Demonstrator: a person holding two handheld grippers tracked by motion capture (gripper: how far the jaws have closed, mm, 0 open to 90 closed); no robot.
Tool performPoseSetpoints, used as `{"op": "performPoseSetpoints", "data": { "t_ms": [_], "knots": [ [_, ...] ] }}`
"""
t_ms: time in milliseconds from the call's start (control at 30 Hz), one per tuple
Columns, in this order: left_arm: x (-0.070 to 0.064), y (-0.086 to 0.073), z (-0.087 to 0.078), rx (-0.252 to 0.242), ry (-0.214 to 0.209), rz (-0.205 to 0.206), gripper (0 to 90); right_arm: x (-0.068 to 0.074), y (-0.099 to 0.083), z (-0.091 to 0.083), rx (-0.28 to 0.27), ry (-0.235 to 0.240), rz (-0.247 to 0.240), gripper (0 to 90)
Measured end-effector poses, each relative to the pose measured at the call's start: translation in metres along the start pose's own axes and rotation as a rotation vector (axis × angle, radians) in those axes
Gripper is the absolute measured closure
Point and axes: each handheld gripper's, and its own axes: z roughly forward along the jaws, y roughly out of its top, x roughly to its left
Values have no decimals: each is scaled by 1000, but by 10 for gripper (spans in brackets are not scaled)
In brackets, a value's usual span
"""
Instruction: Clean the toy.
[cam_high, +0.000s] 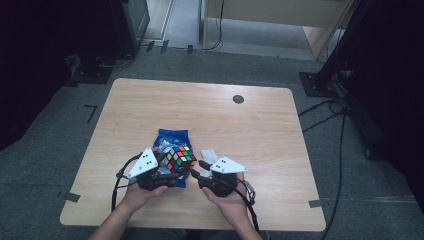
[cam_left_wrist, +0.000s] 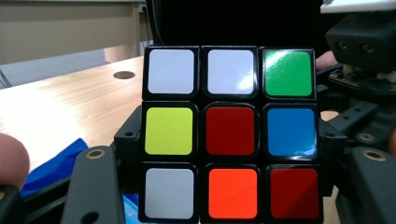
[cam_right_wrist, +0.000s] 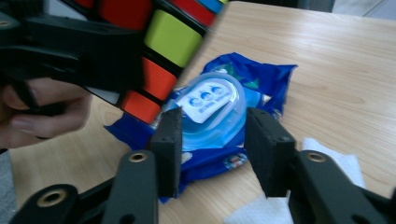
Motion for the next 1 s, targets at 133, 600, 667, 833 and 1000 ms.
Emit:
{"op": "performPoseSetpoints", "data": {
  "t_ms": [133, 600, 667, 833, 1000],
  "knots": [
    [0, 0, 0, -3, -18, 0, 335, 5, -1, 0, -9, -2, -6, 635],
    [4, -3, 4, 32, -25, -46, 331, 25, 0, 2, 8, 74, -18, 607],
    [4, -3, 5, 31, -31, -53, 332, 24, 0, 1, 7, 83, -7, 606],
    [6, -4, 7, 44, -40, -79, 331, 24, 0, 1, 5, 83, 6, 602],
    [7, -4, 8, 51, -47, -93, 335, 21, -3, 1, 2, 89, 8, 595]
  ]
}}
